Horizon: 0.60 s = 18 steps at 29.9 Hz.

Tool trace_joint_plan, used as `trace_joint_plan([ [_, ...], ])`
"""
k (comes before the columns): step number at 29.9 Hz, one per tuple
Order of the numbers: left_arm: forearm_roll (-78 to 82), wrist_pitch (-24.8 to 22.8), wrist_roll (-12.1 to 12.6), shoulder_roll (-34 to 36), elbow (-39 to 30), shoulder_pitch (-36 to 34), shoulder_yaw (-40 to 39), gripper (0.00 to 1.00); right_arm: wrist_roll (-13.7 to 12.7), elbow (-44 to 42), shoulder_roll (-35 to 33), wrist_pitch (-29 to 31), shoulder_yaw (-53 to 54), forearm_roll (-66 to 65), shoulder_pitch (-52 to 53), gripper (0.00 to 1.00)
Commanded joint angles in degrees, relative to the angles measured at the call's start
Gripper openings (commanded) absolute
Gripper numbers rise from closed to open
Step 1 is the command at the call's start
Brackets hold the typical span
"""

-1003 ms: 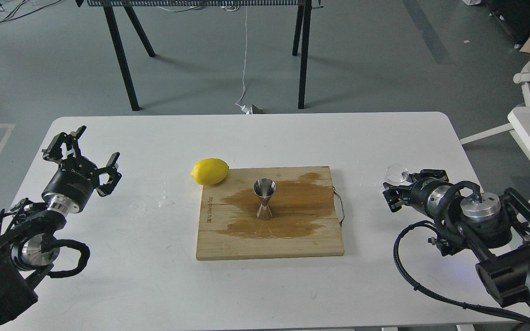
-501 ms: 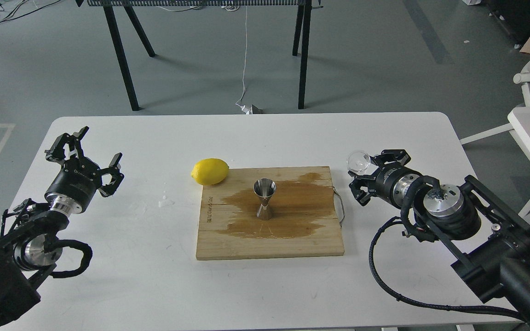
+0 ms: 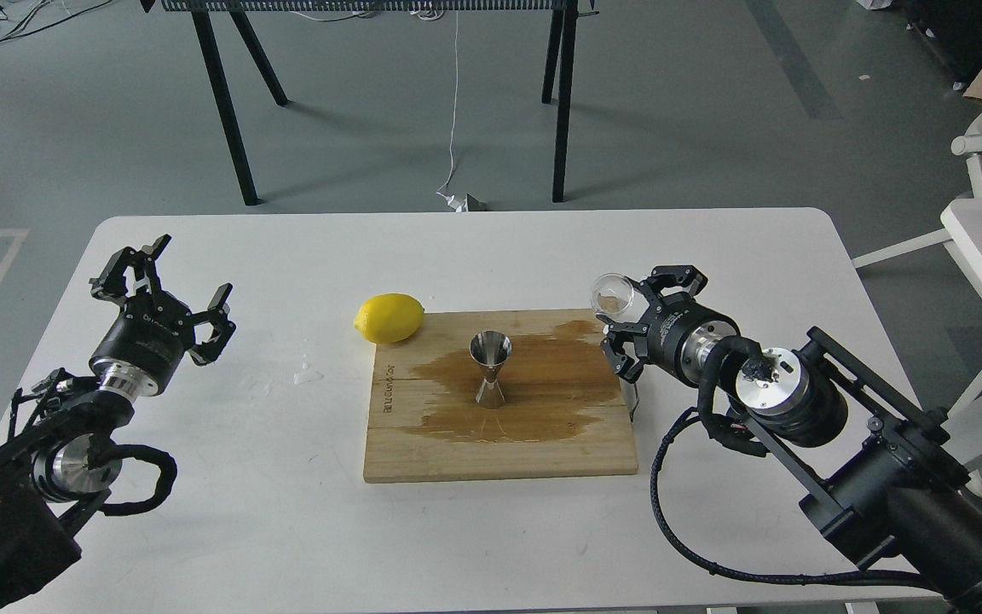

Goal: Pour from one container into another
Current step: 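Lift the glass with the right gripper and move it above the jigger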

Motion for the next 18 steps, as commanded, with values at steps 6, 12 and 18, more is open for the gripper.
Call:
trace_joint_plan([
  [6,0.0,0.0,0.0,-0.1,0.0,0.0,0.0,0.95,-0.2,1.8,2.1,0.0,-2.0,-6.4,1.1,0.42],
  [12,0.0,0.0,0.0,-0.1,0.0,0.0,0.0,0.95,-0.1,1.8,4.0,0.0,-5.8,-11.6,2.9,0.42],
  [18,0.0,0.0,0.0,-0.2,0.0,0.0,0.0,0.95,-0.2,1.8,5.9,0.0,-8.0,-16.6,3.4,0.41],
])
